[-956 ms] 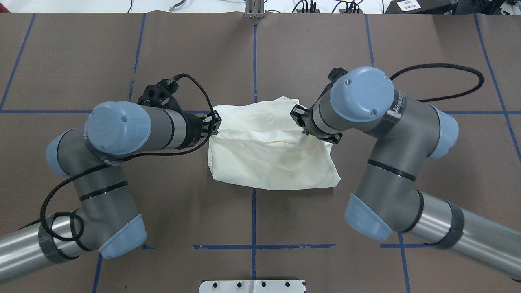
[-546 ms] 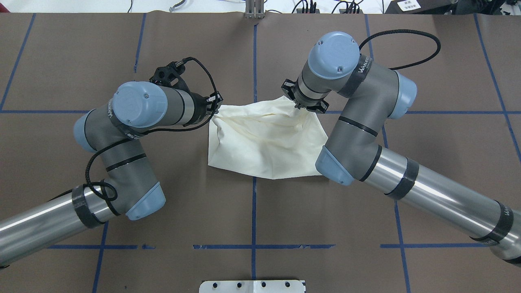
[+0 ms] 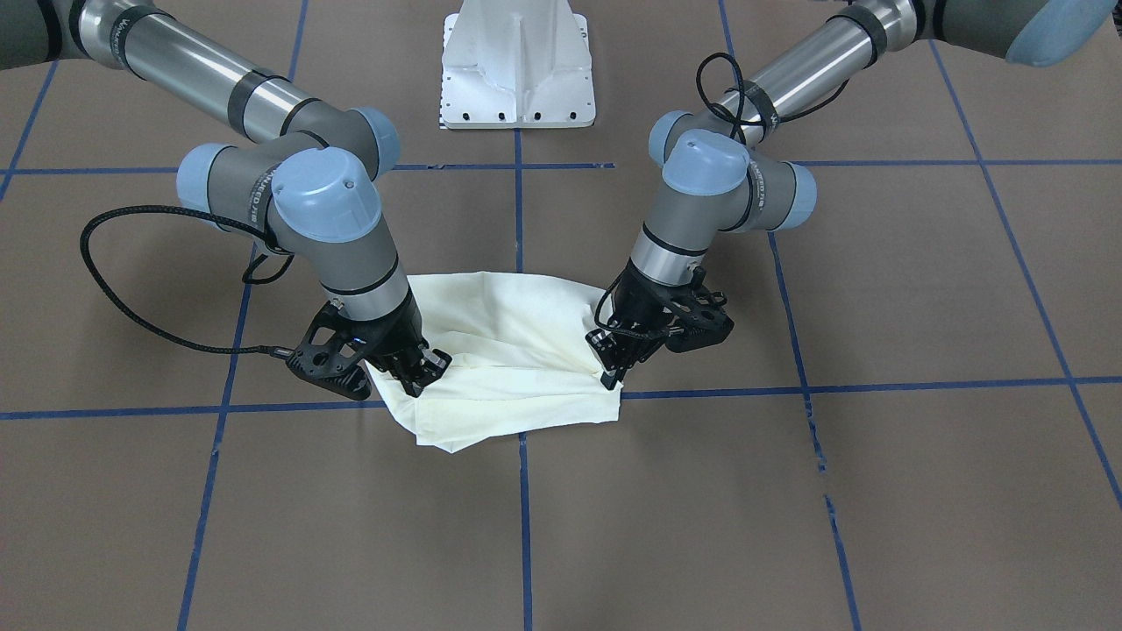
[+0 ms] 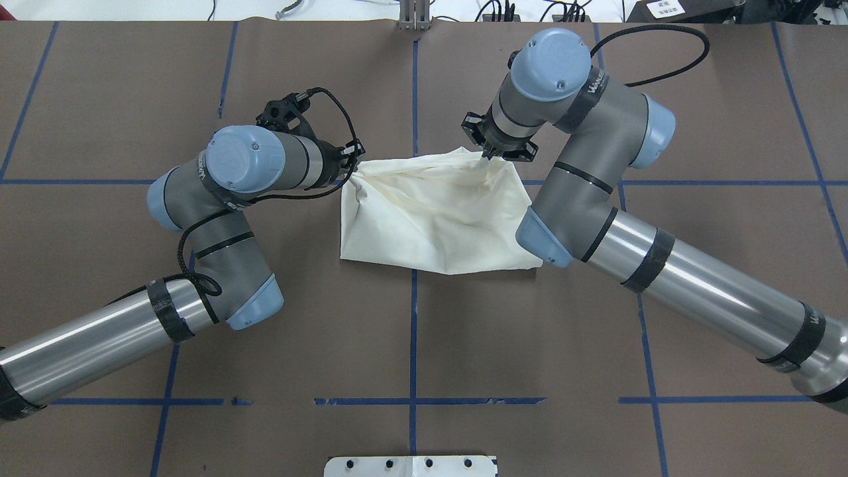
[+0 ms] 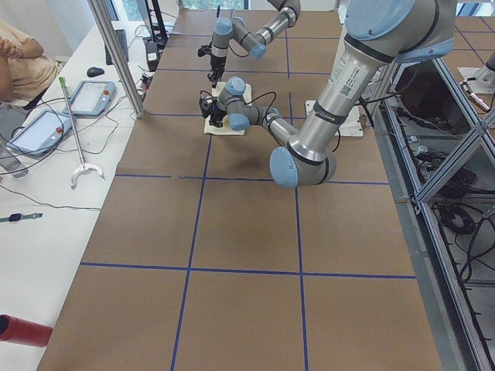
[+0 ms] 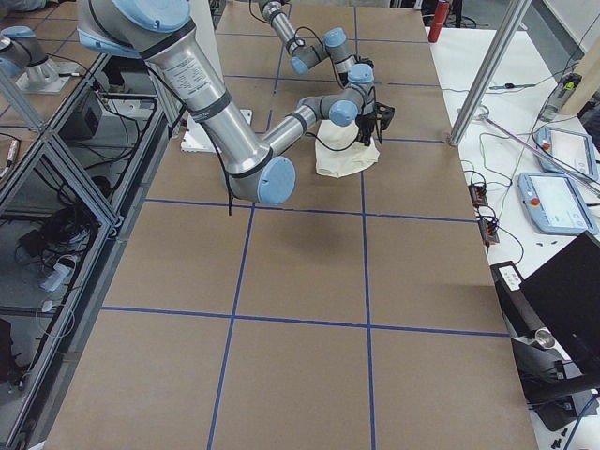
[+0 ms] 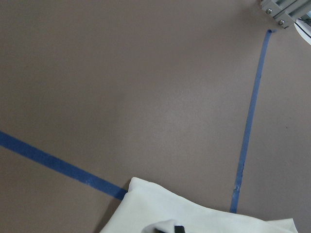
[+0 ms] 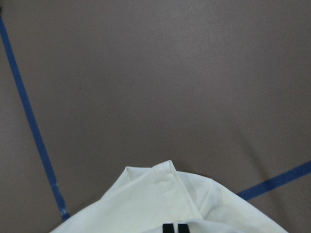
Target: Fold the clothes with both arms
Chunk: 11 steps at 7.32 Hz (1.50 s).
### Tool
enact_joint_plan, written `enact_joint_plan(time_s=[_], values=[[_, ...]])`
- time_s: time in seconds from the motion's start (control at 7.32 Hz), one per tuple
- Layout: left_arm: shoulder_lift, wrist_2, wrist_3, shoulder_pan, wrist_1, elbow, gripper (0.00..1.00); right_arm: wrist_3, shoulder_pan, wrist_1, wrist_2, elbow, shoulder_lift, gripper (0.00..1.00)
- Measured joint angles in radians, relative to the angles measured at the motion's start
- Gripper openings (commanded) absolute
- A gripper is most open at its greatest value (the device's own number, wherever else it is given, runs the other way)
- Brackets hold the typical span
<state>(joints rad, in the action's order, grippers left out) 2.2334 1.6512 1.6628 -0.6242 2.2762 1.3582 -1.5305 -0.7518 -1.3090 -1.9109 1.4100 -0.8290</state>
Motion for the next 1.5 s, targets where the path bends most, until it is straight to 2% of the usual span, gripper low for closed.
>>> enact_joint_plan(time_s=[0.14, 0.27, 0.41, 0.68, 0.82, 0.96, 1.23, 1.5], values=[[0.004, 0.000, -0.002, 0.000, 0.005, -0.008, 0.08, 0.010, -0.032, 0.002, -0.041, 0.002, 0.010, 0.16], [0.007, 0.001, -0.003, -0.001, 0.008, -0.011, 0.66, 0.012, -0.049, 0.003, -0.068, 0.001, 0.018, 0.10], [0.010, 0.001, -0.003, -0.006, 0.024, -0.011, 0.75, 0.012, -0.054, 0.002, -0.079, -0.001, 0.020, 0.10], [0.005, 0.007, -0.005, -0.025, 0.090, -0.003, 0.73, 0.009, -0.049, 0.003, -0.084, -0.004, 0.024, 0.00], [-0.010, 0.011, -0.006, -0.031, 0.104, 0.018, 0.52, 0.008, -0.038, 0.004, -0.085, -0.006, 0.025, 0.00], [-0.053, 0.024, -0.010, -0.032, 0.109, 0.063, 0.02, 0.008, -0.026, 0.015, -0.084, -0.010, 0.025, 0.00], [-0.127, 0.055, -0.019, -0.026, 0.111, 0.126, 0.00, 0.005, -0.008, 0.071, -0.081, -0.042, 0.025, 0.00], [-0.140, 0.060, -0.019, -0.003, 0.108, 0.133, 0.00, 0.004, 0.008, 0.092, -0.080, -0.061, 0.026, 0.00]])
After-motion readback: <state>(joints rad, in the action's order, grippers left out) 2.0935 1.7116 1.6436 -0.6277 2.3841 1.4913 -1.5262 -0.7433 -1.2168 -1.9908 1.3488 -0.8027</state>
